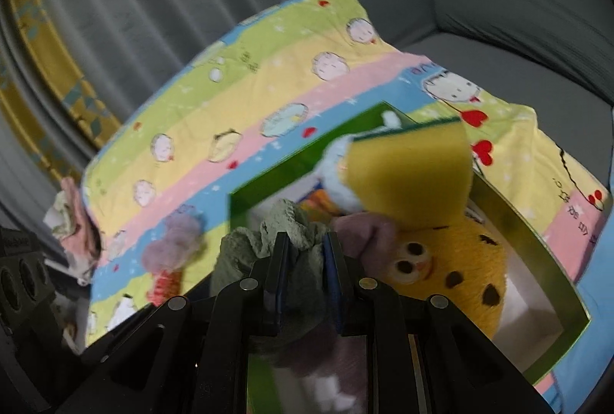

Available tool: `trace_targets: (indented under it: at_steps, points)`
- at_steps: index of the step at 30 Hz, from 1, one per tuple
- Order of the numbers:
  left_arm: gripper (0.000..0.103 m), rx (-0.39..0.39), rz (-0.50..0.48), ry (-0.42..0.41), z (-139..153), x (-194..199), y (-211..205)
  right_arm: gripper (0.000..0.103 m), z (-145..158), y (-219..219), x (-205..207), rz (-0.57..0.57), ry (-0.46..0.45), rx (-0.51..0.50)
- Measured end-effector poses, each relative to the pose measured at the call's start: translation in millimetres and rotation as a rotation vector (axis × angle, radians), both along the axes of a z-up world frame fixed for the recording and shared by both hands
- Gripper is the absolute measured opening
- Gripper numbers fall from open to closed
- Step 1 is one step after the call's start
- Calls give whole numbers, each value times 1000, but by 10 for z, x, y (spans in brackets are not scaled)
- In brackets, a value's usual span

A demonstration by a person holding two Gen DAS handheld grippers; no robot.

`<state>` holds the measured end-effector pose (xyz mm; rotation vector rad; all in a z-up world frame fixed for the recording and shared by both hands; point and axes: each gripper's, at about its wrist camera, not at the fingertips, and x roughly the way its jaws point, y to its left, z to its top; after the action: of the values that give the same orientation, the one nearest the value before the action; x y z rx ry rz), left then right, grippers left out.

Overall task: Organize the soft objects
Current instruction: 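Lower the green cloth into the box and open the right gripper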

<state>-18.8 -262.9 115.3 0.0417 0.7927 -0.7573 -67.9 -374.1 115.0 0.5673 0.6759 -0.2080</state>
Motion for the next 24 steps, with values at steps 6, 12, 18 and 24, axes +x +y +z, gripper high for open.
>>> trace_targets:
  at_steps: [6, 12, 18, 24]
  points:
    - [23, 63, 16, 58, -193, 150, -171, 21, -167, -144, 79, -21, 63, 33]
    - [23, 79, 53, 107, -317, 242, -180, 21, -226, -150, 104, -15, 91, 42]
    - [26, 94, 66, 103, -322, 230, -196, 21, -224, -183, 87, -26, 83, 53]
    - [63, 33, 89, 118, -199, 155, -57, 61, -62, -146, -53, -63, 36, -14]
